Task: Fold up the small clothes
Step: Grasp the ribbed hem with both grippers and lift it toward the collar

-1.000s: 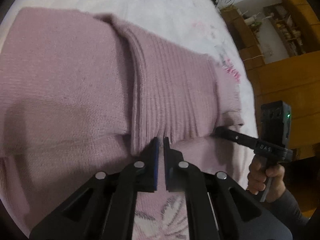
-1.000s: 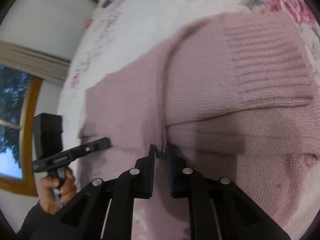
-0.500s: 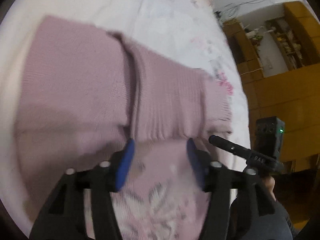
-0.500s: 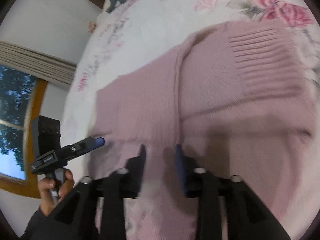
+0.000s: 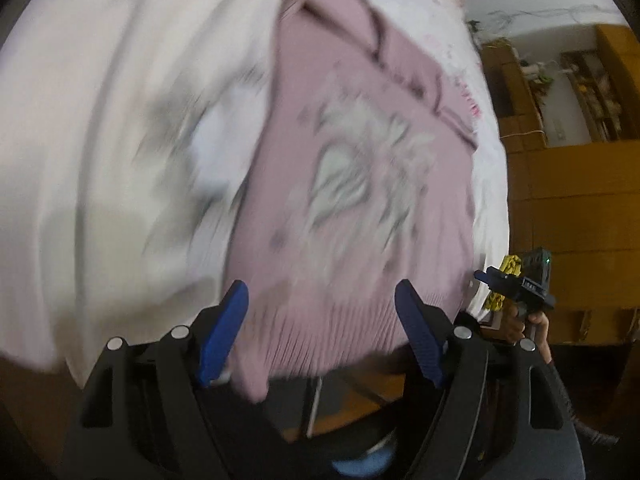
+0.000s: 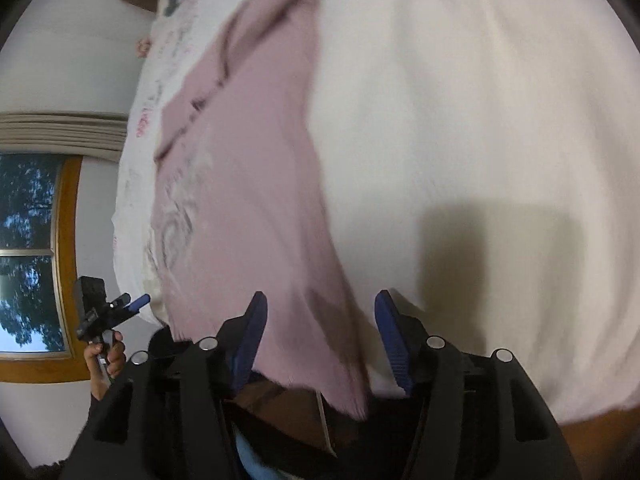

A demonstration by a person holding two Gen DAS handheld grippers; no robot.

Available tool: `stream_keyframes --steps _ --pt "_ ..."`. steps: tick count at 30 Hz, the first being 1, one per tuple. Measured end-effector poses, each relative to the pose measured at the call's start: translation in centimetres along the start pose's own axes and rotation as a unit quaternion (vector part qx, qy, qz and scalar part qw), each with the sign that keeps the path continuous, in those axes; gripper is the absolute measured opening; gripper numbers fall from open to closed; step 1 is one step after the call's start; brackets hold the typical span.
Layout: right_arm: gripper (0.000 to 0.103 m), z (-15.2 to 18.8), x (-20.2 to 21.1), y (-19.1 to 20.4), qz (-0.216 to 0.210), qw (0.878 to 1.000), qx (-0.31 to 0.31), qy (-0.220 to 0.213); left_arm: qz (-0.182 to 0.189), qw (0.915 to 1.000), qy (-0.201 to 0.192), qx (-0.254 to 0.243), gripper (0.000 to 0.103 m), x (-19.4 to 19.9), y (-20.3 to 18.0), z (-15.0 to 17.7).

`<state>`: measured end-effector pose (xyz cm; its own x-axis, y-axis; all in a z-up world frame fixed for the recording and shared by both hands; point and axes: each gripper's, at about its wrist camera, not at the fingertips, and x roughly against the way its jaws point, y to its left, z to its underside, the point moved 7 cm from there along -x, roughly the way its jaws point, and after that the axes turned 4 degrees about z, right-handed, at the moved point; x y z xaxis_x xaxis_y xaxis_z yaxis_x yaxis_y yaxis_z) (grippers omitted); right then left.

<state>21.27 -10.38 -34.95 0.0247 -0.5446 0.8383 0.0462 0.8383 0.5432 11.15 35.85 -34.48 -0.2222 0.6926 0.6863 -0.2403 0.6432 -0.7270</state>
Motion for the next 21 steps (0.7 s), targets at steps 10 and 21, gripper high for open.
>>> stream_keyframes --steps 10,21 --pt "0.057 3.8 -2.6 -1.3 -0.017 0.999 -0.036 0.032 -0.023 0.9976 0.047 0.046 0.075 -5.1 2.0 3.2" --pt "0.057 5.5 -4.1 1.1 -0.038 0.998 -0.029 0.047 0.008 0.9962 0.046 0.073 0.017 -6.5 2.8 4.4"
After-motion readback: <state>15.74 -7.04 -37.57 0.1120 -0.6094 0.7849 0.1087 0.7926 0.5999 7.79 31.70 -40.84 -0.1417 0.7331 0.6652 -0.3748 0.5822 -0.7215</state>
